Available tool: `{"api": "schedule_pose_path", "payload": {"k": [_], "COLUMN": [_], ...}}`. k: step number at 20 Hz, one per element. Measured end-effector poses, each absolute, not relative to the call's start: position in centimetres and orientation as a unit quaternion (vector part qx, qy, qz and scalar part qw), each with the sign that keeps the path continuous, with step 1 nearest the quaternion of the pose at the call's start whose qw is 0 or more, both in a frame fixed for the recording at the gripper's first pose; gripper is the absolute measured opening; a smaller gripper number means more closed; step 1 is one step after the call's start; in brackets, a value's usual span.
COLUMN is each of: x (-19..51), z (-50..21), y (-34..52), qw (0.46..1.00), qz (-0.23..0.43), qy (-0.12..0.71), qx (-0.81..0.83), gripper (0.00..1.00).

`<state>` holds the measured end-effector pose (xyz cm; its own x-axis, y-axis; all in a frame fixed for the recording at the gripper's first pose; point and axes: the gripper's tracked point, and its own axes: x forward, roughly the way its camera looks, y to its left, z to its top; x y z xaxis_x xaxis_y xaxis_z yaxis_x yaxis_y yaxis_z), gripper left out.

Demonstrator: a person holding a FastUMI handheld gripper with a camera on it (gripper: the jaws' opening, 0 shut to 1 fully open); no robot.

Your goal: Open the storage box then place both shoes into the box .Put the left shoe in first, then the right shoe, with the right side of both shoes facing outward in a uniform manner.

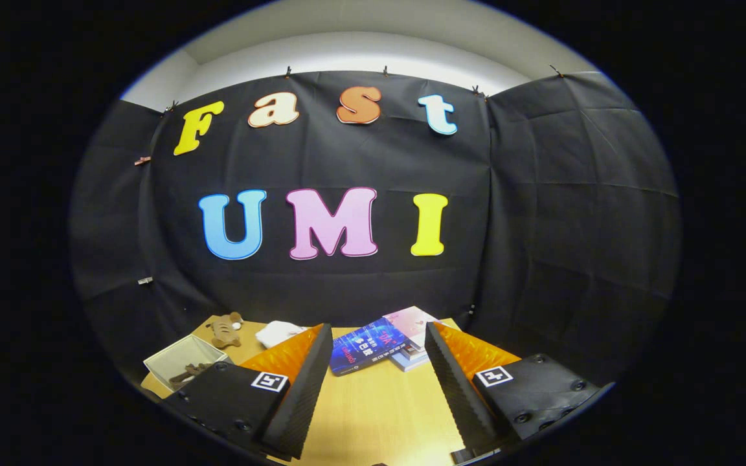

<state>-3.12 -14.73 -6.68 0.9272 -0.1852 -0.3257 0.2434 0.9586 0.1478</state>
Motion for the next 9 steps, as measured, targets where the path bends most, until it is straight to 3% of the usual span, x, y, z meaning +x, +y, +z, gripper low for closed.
{"api": "schedule_pose_path", "payload": {"k": [9], "x": [-2.8], "z": [-7.6], "y": [-16.5], "qw": [0.976], "qz": [-0.118], "qy": [0.154], "qx": [0.095], "gripper": [0.89]}}
